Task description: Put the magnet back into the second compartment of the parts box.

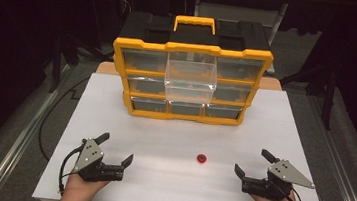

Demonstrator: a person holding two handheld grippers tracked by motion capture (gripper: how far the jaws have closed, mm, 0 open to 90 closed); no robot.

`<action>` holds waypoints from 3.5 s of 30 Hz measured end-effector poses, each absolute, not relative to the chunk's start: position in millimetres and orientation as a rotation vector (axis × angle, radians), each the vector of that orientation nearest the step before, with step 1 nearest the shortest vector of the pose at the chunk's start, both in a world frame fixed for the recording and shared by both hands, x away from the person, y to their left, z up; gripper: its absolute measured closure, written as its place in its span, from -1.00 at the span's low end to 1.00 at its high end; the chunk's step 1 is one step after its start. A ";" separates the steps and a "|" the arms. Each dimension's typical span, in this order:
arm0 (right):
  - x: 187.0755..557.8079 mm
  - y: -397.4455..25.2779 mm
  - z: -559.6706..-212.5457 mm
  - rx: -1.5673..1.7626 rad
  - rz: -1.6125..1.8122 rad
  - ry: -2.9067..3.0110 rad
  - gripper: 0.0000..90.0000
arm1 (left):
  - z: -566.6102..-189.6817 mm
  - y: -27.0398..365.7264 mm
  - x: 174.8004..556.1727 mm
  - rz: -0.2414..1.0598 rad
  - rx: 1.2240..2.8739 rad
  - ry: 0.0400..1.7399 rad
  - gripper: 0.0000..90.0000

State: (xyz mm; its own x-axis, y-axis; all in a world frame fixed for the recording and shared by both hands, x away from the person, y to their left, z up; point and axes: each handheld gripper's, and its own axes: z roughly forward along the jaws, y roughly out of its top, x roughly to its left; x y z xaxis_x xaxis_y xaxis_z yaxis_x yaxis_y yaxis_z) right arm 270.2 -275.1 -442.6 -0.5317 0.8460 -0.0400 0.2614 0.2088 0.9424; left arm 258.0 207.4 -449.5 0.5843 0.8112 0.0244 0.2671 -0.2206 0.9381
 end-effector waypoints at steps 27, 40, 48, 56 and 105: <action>288.7 -288.2 -462.2 1.214 1.086 2.058 -0.99 | -450.9 206.0 259.3 0.650 1.775 0.869 -0.99; 290.4 -282.9 -468.3 1.224 1.026 2.164 -0.99 | -450.9 206.0 259.5 0.647 1.777 0.863 -0.99; 290.0 -276.3 -468.1 1.193 1.026 2.232 -0.99 | -451.1 205.6 259.9 0.645 1.777 0.862 -0.99; 289.7 -263.4 -468.7 1.127 1.054 2.302 -0.99 | -451.5 204.9 260.1 0.636 1.780 0.855 -0.99; 335.2 -173.8 -467.8 0.950 1.079 2.525 0.14 | -452.3 205.2 259.7 0.638 1.775 0.840 -0.99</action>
